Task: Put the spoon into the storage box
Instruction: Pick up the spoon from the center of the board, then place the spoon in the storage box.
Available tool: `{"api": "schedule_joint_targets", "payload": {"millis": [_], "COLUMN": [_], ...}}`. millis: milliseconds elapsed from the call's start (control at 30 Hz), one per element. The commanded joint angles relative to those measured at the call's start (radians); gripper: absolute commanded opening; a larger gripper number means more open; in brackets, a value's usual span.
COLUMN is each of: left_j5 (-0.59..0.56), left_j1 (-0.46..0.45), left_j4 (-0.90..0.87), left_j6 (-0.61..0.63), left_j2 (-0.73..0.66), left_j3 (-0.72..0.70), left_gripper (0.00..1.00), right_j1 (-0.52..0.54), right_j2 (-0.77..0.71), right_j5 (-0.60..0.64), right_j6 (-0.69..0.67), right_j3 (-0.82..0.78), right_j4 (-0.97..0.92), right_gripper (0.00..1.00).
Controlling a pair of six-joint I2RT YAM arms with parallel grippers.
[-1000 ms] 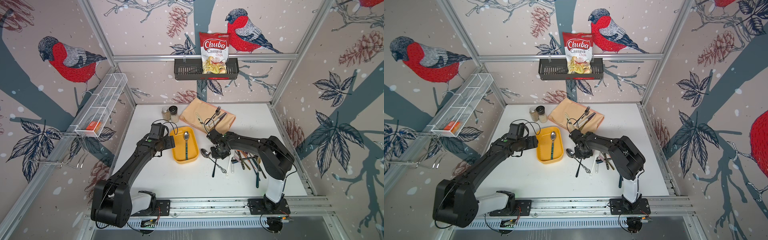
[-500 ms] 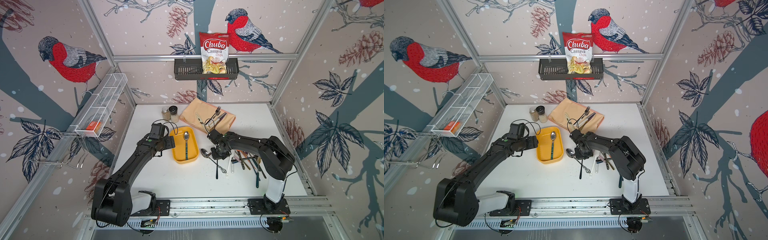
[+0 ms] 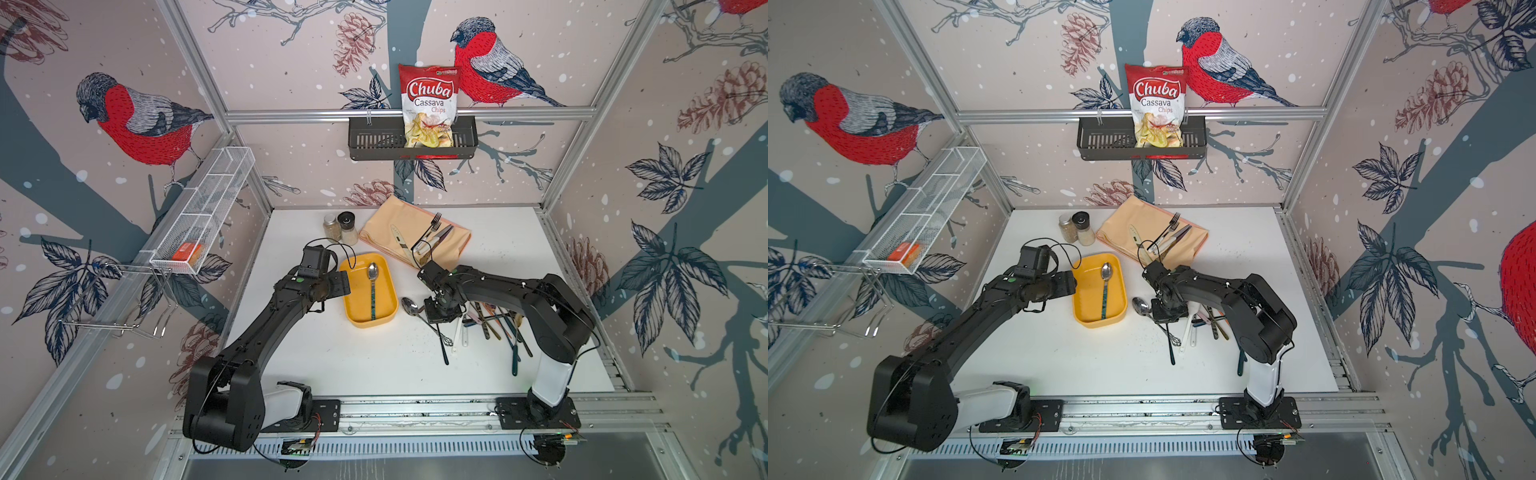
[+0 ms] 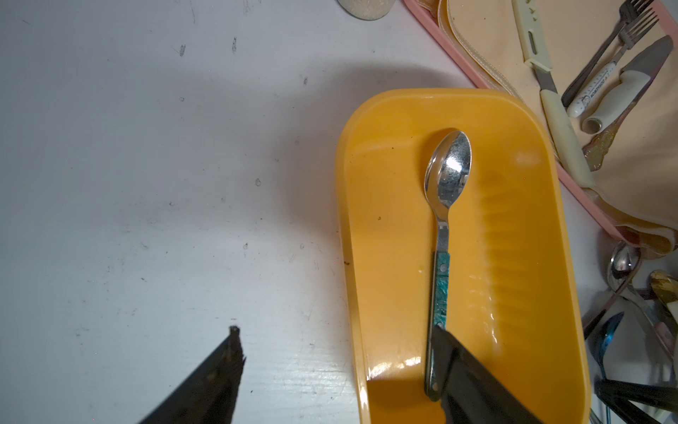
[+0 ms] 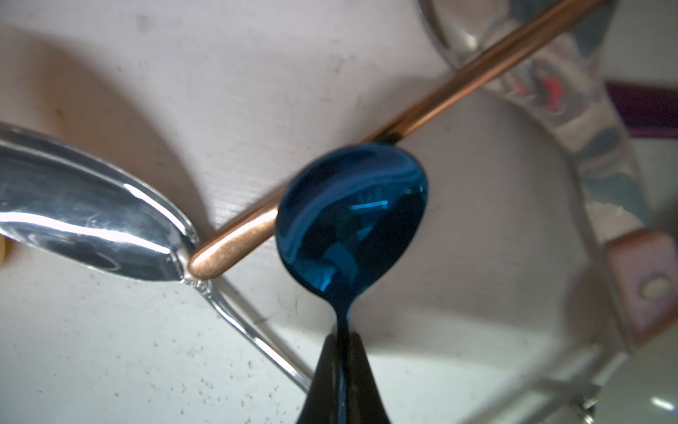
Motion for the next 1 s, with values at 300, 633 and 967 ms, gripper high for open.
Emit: {"api": "schedule_joint_targets", "payload": {"millis": [300, 633, 967], "left_j5": [0.0, 0.068, 0.054], "left_j1": [0.001, 0.073, 0.108], "left_j4": [0.034, 0.072, 0.083], "left_j6": [-0.015, -0.059, -0.064], "left_j2": [0.001, -0.005, -0.05], "left_j3": [0.007, -0.028, -0.073], "left_gripper": [0.83, 0.83, 0.83], "right_j1": [0.001, 0.0, 0.021], "right_j2": [-0.037, 0.045, 0.257], "right_j5": [0.062, 0.065, 0.013], "right_j6": [-0.014, -0.097, -0.173], "right_j3": [0.147, 0.402, 0.778], "right_j4": [-0.12, -0.224, -0.318], "right_gripper": [0.04, 0.03, 0.02]}}
